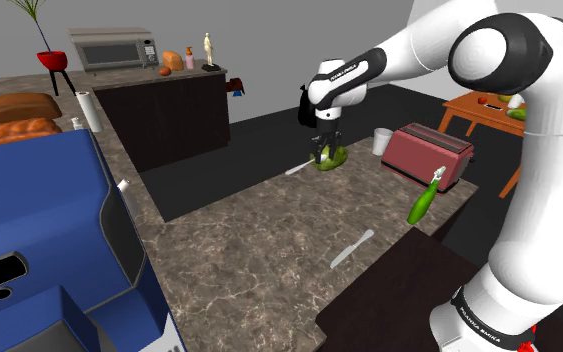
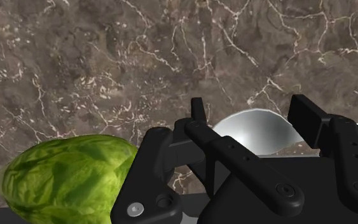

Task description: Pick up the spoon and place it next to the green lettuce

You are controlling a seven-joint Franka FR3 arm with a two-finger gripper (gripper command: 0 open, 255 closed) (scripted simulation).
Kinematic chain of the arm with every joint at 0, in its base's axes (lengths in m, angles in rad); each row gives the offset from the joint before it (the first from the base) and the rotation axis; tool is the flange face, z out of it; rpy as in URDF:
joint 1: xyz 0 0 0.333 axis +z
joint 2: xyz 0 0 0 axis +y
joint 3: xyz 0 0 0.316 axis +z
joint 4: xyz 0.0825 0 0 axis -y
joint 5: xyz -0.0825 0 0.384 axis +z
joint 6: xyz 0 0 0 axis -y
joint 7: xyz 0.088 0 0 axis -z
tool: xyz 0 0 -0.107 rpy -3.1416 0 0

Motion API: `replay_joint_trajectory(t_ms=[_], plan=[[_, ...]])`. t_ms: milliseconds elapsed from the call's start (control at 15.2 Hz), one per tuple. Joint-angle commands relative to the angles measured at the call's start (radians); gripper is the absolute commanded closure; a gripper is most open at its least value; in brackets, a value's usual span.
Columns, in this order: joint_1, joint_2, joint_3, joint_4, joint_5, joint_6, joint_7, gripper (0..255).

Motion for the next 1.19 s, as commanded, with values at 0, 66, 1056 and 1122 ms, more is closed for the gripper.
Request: replay_joint_trajectory(t_ms=[0,66,1056,1122], plan=[[0.0,0.017,0.0,-0.005,0.0,0.023,-0.001,255],[0.0,0.024,0.0,-0.009,0.0,0.033,-0.001,255],[0.001,0.15,-0.002,-0.032,-0.003,0.182,-0.001,255],[0.001,0.16,-0.002,-0.031,-0.003,0.191,-0.001,255]])
